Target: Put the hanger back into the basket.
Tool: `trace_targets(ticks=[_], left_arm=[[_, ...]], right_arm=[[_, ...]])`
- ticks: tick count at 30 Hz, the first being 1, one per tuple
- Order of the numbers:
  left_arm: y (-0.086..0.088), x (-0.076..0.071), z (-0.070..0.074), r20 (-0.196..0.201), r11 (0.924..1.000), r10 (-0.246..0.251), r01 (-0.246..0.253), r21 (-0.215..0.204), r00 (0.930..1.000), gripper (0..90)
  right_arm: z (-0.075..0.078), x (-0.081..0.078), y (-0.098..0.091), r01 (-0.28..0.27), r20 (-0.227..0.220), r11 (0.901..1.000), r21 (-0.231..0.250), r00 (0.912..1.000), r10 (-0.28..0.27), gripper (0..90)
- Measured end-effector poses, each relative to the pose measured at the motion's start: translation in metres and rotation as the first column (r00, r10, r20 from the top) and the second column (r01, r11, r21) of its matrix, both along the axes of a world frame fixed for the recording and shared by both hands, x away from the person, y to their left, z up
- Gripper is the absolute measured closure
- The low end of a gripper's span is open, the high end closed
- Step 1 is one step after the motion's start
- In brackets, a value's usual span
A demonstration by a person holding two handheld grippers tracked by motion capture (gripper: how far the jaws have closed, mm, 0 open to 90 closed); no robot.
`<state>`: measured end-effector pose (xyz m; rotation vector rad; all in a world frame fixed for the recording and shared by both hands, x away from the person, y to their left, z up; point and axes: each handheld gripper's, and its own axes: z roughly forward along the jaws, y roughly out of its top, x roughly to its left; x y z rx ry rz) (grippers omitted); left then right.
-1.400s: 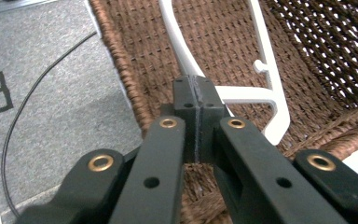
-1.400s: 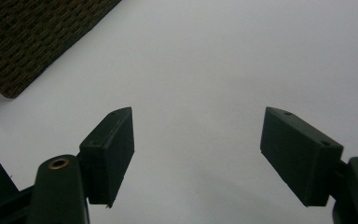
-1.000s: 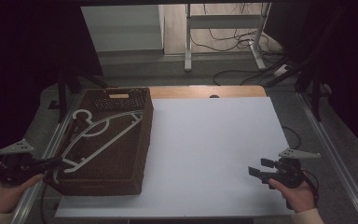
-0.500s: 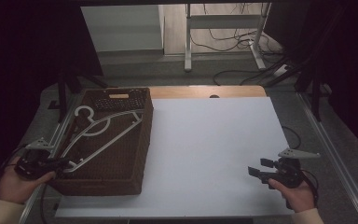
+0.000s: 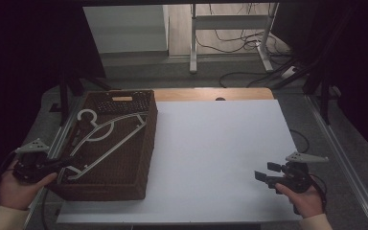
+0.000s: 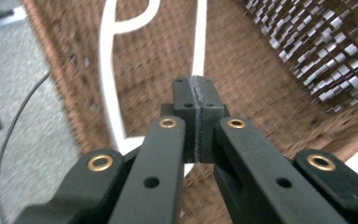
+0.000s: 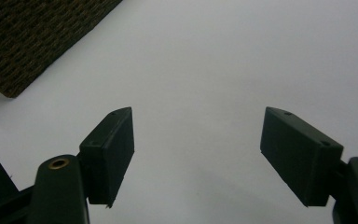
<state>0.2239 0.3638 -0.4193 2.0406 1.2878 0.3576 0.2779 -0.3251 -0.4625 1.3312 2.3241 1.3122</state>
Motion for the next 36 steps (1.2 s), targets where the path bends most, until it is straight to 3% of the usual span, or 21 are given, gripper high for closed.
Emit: trace_targets(ticks=[3,6,10,12,13,14,17,26,30,36], left_arm=[[-0.008,-0.001,0.002,0.022,0.9998,-0.012,0.012,-0.016,0.9997,89.5],[-0.028,0.0,0.006,0.061,0.9965,-0.046,0.05,-0.068,0.9971,89.3],[-0.043,0.001,0.008,0.079,0.9911,-0.068,0.077,-0.109,0.9945,86.2],[-0.059,0.003,0.01,0.088,0.9841,-0.088,0.101,-0.146,0.9921,81.7],[-0.059,0.003,0.01,0.088,0.9841,-0.088,0.101,-0.146,0.9921,78.7],[-0.069,0.004,0.01,0.097,0.9788,-0.094,0.109,-0.173,0.9909,74.2],[-0.087,0.006,0.009,0.098,0.9722,-0.101,0.119,-0.201,0.99,60.1],[-0.131,0.012,-0.003,0.091,0.9596,-0.161,0.177,-0.219,0.9828,32.1],[-0.141,0.01,-0.01,0.089,0.9565,-0.185,0.2,-0.212,0.9787,27.1],[-0.142,0.009,-0.013,0.088,0.9554,-0.19,0.205,-0.213,0.9778,24.1]], right_arm=[[0.0,0.0,0.0,0.001,0.003,1.0,0.004,1.0,-0.001,25.3],[0.001,0.0,0.001,-0.005,0.008,1.0,0.006,1.0,0.005,25.2],[0.002,0.001,0.003,-0.012,0.016,0.9999,0.008,0.9998,0.012,24.7],[0.002,0.002,0.004,-0.015,0.015,0.9999,0.006,0.9998,0.015,24.5],[0.002,0.002,0.004,-0.015,0.015,0.9999,0.006,0.9998,0.015,24.5],[0.001,0.003,0.005,-0.018,0.015,0.9998,0.005,0.9997,0.018,24.4],[0.001,0.003,0.005,-0.026,0.019,0.9996,0.005,0.9995,0.026,24.2],[0.002,0.004,0.006,-0.051,0.039,0.9987,0.001,0.9979,0.051,22.9],[0.001,0.004,0.007,-0.065,0.053,0.9978,-0.013,0.9964,0.066,22.1],[0.002,0.003,0.007,-0.064,0.075,0.9977,-0.021,0.995,0.065,20.8]])
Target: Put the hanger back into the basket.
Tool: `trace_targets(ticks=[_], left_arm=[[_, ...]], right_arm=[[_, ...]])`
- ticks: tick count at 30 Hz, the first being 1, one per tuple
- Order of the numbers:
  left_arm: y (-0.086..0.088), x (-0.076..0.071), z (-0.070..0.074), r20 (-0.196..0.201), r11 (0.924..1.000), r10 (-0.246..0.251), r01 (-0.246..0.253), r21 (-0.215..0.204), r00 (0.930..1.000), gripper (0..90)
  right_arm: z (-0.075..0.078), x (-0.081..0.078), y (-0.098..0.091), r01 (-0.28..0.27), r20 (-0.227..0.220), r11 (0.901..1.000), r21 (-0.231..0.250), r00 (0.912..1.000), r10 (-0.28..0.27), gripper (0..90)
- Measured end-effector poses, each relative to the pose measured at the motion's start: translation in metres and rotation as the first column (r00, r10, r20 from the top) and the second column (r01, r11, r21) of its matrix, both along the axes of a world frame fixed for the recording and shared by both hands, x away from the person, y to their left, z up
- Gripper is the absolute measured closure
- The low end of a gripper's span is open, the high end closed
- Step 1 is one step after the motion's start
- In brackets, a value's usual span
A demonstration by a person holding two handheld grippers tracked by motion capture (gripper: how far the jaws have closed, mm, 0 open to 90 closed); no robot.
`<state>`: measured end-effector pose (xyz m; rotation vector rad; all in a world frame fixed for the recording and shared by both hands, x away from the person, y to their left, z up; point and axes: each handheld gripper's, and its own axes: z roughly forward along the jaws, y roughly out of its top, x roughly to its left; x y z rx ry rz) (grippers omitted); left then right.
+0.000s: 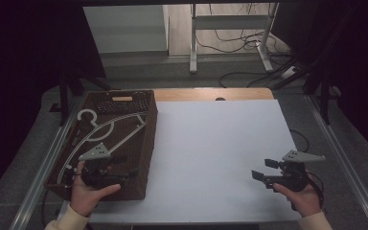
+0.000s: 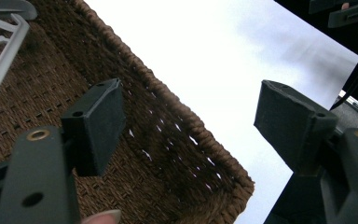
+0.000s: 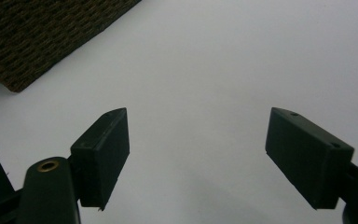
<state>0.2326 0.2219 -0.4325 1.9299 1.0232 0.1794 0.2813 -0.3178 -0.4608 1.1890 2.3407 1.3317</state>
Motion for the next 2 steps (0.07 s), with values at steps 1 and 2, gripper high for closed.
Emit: trace_targets(ticks=[1,2], left_arm=[[0.0,-0.0002,-0.0012,0.0,1.0,-0.001,0.001,0.001,1.0,24.1],[-0.0002,-0.0003,-0.0024,-0.002,1.0,-0.001,0.001,0.003,1.0,23.7]], right_arm=[[0.0,0.0,0.0,0.0,0.0,1.0,0.0,1.0,0.0,20.8],[-0.0001,-0.0001,0.0002,-0.001,0.003,1.0,-0.002,1.0,0.001,20.8]])
